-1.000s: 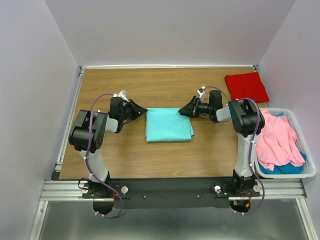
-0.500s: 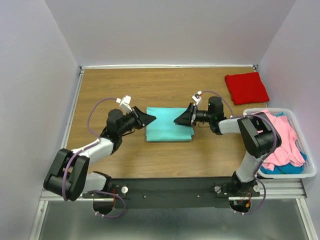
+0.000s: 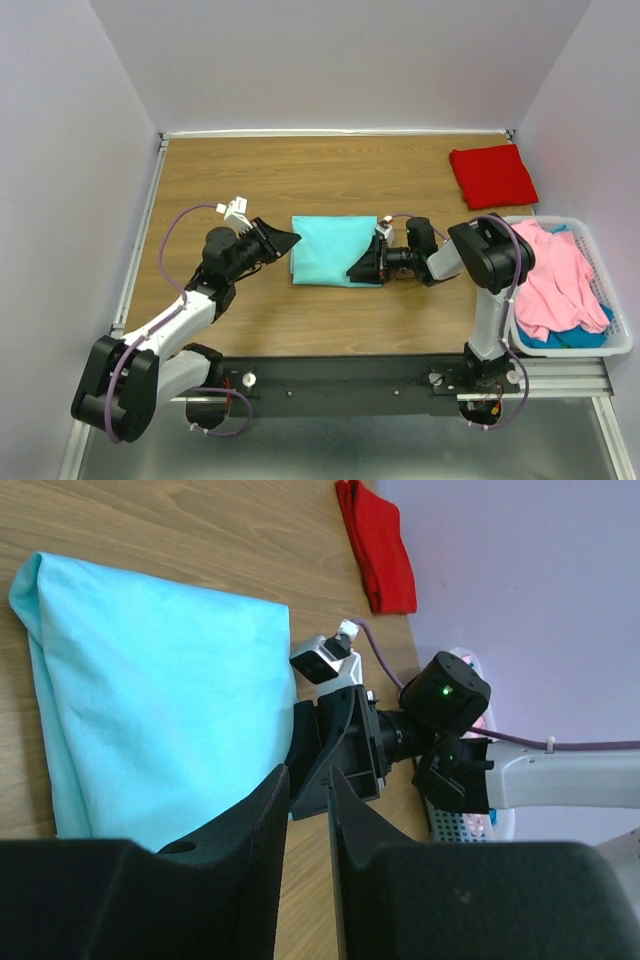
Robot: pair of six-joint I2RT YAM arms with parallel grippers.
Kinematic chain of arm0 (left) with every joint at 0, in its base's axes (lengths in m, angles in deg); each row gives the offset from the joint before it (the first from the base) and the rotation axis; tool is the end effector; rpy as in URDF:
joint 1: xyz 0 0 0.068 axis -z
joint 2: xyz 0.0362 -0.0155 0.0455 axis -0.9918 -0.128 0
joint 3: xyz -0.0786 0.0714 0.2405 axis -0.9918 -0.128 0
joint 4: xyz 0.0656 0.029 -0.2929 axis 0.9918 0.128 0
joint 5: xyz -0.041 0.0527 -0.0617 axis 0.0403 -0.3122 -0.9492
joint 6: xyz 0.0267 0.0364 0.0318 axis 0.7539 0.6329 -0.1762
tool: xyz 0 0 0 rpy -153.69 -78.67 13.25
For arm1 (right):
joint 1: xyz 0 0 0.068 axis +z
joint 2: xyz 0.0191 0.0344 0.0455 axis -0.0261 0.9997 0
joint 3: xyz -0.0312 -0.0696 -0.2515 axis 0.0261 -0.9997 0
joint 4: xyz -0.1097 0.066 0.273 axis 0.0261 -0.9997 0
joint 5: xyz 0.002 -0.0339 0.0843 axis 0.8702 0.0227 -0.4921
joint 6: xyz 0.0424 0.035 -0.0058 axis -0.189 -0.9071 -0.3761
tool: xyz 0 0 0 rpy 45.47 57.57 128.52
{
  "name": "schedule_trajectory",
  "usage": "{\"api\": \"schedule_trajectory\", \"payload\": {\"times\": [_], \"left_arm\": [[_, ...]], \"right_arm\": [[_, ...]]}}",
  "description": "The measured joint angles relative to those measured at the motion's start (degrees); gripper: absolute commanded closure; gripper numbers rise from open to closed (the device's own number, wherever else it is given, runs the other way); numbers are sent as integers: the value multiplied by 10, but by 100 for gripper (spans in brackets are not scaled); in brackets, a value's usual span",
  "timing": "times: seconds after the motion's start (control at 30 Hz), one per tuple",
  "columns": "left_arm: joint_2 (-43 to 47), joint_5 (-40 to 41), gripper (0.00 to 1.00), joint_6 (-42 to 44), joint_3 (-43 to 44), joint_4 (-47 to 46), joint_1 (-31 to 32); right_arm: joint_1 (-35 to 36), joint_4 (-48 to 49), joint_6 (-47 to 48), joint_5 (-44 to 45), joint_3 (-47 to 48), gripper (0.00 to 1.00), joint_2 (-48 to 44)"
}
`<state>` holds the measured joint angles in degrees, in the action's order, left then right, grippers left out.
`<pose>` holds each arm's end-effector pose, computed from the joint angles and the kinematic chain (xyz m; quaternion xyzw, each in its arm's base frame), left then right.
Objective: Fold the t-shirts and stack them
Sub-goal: Fold the tshirt
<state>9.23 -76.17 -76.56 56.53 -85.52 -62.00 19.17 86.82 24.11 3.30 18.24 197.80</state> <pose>0.2460 -0.1066 0.1794 -0.1234 0.7545 -0.4970 0.4105 0.2843 0.1424 0.0216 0.0099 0.7930 0.6080 0.0388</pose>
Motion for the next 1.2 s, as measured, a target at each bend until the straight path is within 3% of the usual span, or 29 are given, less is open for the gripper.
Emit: {"api": "schedule_trajectory", "payload": {"times": [0.27,0.43,0.67,0.8,1.0,1.2], "left_arm": [[14,28,71,28,12,36,0],[14,51,70,87,68,120,-26],[75,174,63,232,175,243,-63],[109,238,62,292,198,261,-64],[111,275,61,326,172,270,-64],[99,283,61,342,171,279,-68]], "right_arm": [[6,-28,-5,29,-3,49,-75],[35,-41,-21,59,97,49,-80],[82,-36,-55,118,275,49,15],[110,-35,-85,156,347,49,95],[145,-63,-110,216,387,49,176],[161,-124,-97,244,422,49,192]]}}
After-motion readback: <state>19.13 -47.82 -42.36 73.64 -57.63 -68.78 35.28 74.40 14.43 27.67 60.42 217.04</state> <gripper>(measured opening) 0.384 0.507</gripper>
